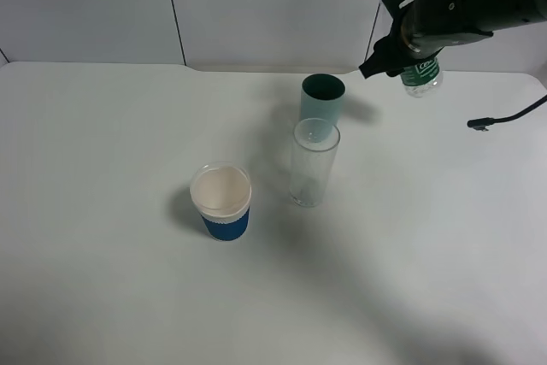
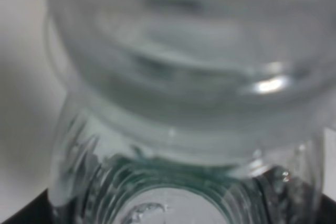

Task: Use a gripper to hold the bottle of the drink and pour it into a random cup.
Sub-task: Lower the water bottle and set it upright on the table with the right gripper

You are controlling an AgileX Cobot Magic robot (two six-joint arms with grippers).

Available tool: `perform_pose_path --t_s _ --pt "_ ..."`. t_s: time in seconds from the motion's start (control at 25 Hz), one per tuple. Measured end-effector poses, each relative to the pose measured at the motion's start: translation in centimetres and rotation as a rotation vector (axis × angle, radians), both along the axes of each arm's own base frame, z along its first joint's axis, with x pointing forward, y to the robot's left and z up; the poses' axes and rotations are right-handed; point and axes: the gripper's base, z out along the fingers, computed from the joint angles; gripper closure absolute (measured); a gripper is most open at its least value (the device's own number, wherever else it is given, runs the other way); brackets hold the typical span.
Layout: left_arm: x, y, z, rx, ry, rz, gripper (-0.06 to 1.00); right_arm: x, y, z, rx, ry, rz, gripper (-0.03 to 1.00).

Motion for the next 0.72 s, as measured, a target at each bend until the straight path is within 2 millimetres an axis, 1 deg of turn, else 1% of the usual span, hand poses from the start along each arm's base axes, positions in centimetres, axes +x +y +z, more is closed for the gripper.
perform_pose_path --t_s 0.12,0.28,0.48,0.6,0.72 --pt "0.0 0.0 0.0 0.000 0.000 0.000 -0.05 0.0 -0.2 -0.2 0.030 0.052 0.052 0.40" --pt "0.0 0.0 0.0 0.000 0.000 0.000 -0.05 -0.2 -0.6 -0.1 0.028 0.112 0.127 0.40" --pt "0.0 0.0 0.0 0.001 0.000 0.000 -0.05 -0.2 -1.1 -0.5 0.045 0.177 0.189 0.40" --pt "0.0 0.0 0.0 0.001 0.000 0.000 -0.05 -0.3 -0.8 -0.6 0.048 0.196 0.264 0.40" --pt "0.0 0.0 0.0 0.001 0.000 0.000 -0.05 -0.6 -0.2 -0.2 0.063 0.174 0.354 0.40"
